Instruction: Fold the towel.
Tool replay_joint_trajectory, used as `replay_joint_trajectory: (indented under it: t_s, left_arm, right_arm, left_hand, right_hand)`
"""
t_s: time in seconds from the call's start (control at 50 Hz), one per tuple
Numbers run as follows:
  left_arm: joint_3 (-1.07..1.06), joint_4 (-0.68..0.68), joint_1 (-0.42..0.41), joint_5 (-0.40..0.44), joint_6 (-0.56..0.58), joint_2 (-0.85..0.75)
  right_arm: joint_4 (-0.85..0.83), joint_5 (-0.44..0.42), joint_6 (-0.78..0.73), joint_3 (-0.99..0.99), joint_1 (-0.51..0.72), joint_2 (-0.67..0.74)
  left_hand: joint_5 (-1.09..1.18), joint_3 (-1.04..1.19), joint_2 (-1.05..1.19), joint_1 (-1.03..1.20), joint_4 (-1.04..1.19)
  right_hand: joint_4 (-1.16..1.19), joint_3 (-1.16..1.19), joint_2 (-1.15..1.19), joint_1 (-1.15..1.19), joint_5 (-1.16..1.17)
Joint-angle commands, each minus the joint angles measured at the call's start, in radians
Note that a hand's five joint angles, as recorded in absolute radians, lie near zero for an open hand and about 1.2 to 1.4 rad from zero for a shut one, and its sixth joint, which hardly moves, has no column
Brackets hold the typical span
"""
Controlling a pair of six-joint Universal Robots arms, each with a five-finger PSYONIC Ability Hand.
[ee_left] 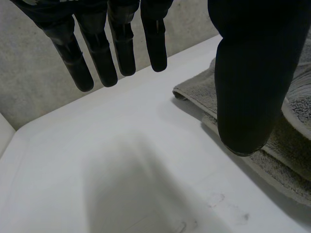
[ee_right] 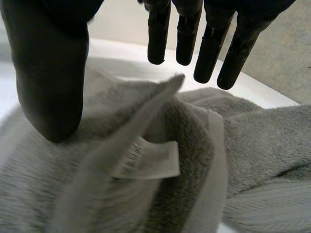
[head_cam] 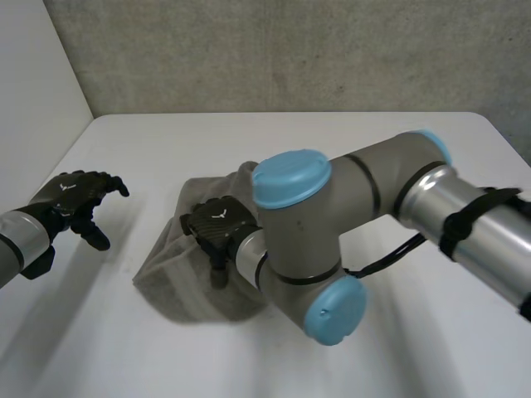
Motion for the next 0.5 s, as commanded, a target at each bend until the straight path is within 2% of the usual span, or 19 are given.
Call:
replay_joint_trajectory:
  t_s: [0.02,0.1,0.12,0.14,0.16,0.2,0.38,0.42,0.5]
  left_arm:
    - [-0.015,0.001,0.001,0.011,0.004,0.002]
    - [-0.024,0.001,-0.001,0.013,0.007,0.002]
    - [-0.024,0.003,-0.002,0.013,0.007,0.002]
    - [-0.026,0.001,-0.004,0.013,0.007,0.002]
    - [-0.026,0.001,-0.004,0.013,0.007,0.002]
    - [-0.029,0.003,-0.010,0.011,0.008,0.002]
    - [-0.036,0.003,-0.022,0.011,0.010,0.004]
    - [-0.046,0.004,-0.033,0.011,0.010,0.007]
    - [-0.049,0.006,-0.053,0.013,0.010,0.010]
  right_arm:
    - [0.004,0.073,-0.122,-0.102,0.032,0.106]
    - [0.005,0.082,-0.139,-0.108,0.032,0.121]
    - [0.005,0.085,-0.142,-0.108,0.032,0.121]
    - [0.007,0.088,-0.142,-0.108,0.032,0.118]
    - [0.007,0.088,-0.142,-0.108,0.032,0.118]
    - [0.008,0.094,-0.131,-0.097,0.031,0.086]
    - [-0.004,0.122,-0.130,0.053,0.001,-0.143]
    - [-0.009,0.116,-0.130,0.145,-0.029,-0.242]
    - [-0.013,0.099,-0.146,0.257,-0.072,-0.339]
  left_hand:
    - [0.057,0.052,0.053,0.051,0.052]
    - [0.054,0.049,0.050,0.048,0.050]
    - [0.054,0.049,0.050,0.048,0.050]
    - [0.051,0.046,0.047,0.045,0.047]
    - [0.051,0.046,0.047,0.045,0.047]
    - [0.045,0.040,0.041,0.039,0.041]
    - [0.043,0.038,0.038,0.036,0.038]
    - [0.037,0.032,0.032,0.031,0.032]
    - [0.013,0.008,0.009,0.007,0.008]
  right_hand:
    - [0.012,0.002,-0.004,0.010,0.040]
    - [0.138,0.129,0.122,0.136,0.166]
    - [0.260,0.251,0.244,0.259,0.288]
    - [0.508,0.499,0.493,0.507,0.536]
    - [0.511,0.501,0.495,0.509,0.539]
    - [0.995,0.986,0.979,0.994,1.023]
    - [0.997,0.988,0.981,0.996,1.025]
    - [0.997,0.988,0.981,0.996,1.025]
    - [0.997,0.988,0.981,0.996,1.025]
